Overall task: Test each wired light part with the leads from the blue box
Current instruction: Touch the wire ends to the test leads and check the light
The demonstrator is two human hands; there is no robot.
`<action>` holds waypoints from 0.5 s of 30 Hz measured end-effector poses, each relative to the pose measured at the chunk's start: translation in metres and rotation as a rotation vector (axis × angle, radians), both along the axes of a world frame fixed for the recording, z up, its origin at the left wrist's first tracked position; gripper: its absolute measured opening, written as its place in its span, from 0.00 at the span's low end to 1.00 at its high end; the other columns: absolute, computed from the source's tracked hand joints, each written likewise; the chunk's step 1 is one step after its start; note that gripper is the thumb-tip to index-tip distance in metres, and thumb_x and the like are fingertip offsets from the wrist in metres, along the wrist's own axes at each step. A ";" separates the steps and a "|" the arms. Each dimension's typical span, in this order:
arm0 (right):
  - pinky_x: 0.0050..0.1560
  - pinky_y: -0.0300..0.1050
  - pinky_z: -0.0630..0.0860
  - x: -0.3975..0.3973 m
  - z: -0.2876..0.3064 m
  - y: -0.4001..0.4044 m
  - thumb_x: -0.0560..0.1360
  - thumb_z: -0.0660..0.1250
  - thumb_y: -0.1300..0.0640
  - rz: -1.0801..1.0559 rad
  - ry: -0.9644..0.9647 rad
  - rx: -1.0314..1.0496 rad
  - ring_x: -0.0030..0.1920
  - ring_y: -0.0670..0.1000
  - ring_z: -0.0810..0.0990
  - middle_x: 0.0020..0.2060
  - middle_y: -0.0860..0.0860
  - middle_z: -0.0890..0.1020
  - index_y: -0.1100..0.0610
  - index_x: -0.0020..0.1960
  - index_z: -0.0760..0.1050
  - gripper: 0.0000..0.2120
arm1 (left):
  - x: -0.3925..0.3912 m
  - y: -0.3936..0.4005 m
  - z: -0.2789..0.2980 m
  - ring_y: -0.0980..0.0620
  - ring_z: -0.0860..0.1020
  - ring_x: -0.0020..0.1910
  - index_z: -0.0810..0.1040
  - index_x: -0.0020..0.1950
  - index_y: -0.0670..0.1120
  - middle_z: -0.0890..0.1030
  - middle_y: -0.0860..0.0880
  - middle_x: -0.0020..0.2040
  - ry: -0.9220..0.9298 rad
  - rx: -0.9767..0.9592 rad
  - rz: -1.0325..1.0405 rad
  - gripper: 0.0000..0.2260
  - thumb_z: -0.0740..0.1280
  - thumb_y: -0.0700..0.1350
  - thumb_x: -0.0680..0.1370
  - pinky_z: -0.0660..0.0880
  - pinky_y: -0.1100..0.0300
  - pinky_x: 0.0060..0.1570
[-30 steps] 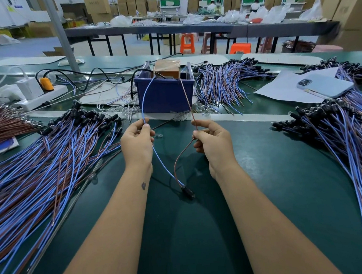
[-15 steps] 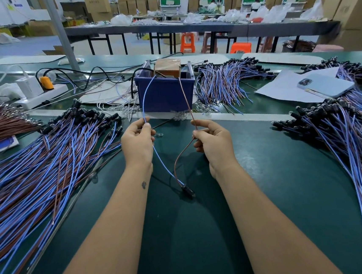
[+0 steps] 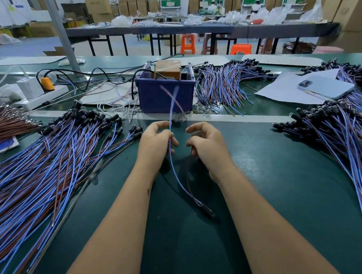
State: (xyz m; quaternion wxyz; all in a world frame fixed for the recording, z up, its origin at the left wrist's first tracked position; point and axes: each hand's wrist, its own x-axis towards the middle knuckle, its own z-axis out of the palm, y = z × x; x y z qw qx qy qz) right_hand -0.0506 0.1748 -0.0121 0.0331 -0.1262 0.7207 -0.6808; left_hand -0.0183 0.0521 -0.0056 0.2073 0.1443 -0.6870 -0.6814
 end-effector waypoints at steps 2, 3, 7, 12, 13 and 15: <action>0.32 0.41 0.68 0.002 -0.003 -0.004 0.69 0.62 0.69 0.035 0.118 0.190 0.30 0.48 0.70 0.31 0.51 0.75 0.49 0.42 0.74 0.14 | 0.001 0.003 0.000 0.58 0.72 0.22 0.76 0.51 0.47 0.77 0.49 0.26 0.026 0.015 -0.053 0.08 0.59 0.37 0.80 0.68 0.68 0.23; 0.33 0.42 0.67 0.003 -0.004 -0.006 0.68 0.62 0.67 0.051 0.181 0.277 0.30 0.49 0.70 0.30 0.49 0.74 0.48 0.42 0.74 0.14 | 0.001 0.003 0.000 0.59 0.72 0.22 0.76 0.50 0.47 0.77 0.50 0.26 0.045 0.040 -0.042 0.07 0.59 0.39 0.81 0.67 0.69 0.23; 0.37 0.46 0.72 0.011 -0.006 -0.006 0.67 0.61 0.61 0.139 0.328 0.484 0.33 0.50 0.72 0.28 0.45 0.73 0.49 0.44 0.75 0.10 | -0.001 -0.005 -0.005 0.61 0.73 0.26 0.77 0.47 0.48 0.76 0.51 0.33 0.076 0.100 0.070 0.05 0.63 0.44 0.81 0.70 0.67 0.29; 0.36 0.44 0.70 0.017 -0.002 -0.008 0.67 0.60 0.53 0.177 0.325 0.530 0.36 0.48 0.74 0.29 0.43 0.76 0.49 0.39 0.75 0.06 | -0.001 -0.009 -0.005 0.60 0.74 0.27 0.77 0.51 0.48 0.79 0.51 0.33 0.166 0.191 0.035 0.07 0.63 0.36 0.80 0.71 0.68 0.31; 0.38 0.45 0.70 0.016 -0.001 -0.008 0.69 0.62 0.55 0.142 0.290 0.435 0.36 0.49 0.73 0.29 0.45 0.76 0.52 0.38 0.75 0.04 | -0.001 -0.009 -0.004 0.60 0.74 0.28 0.78 0.51 0.48 0.80 0.53 0.33 0.168 0.206 -0.006 0.08 0.62 0.36 0.81 0.71 0.68 0.31; 0.41 0.47 0.70 0.013 0.002 -0.008 0.75 0.65 0.58 0.062 0.192 0.222 0.37 0.49 0.73 0.31 0.47 0.76 0.54 0.38 0.75 0.07 | 0.001 -0.005 -0.001 0.60 0.75 0.29 0.79 0.53 0.48 0.81 0.53 0.34 0.160 0.253 -0.127 0.09 0.61 0.36 0.81 0.71 0.68 0.31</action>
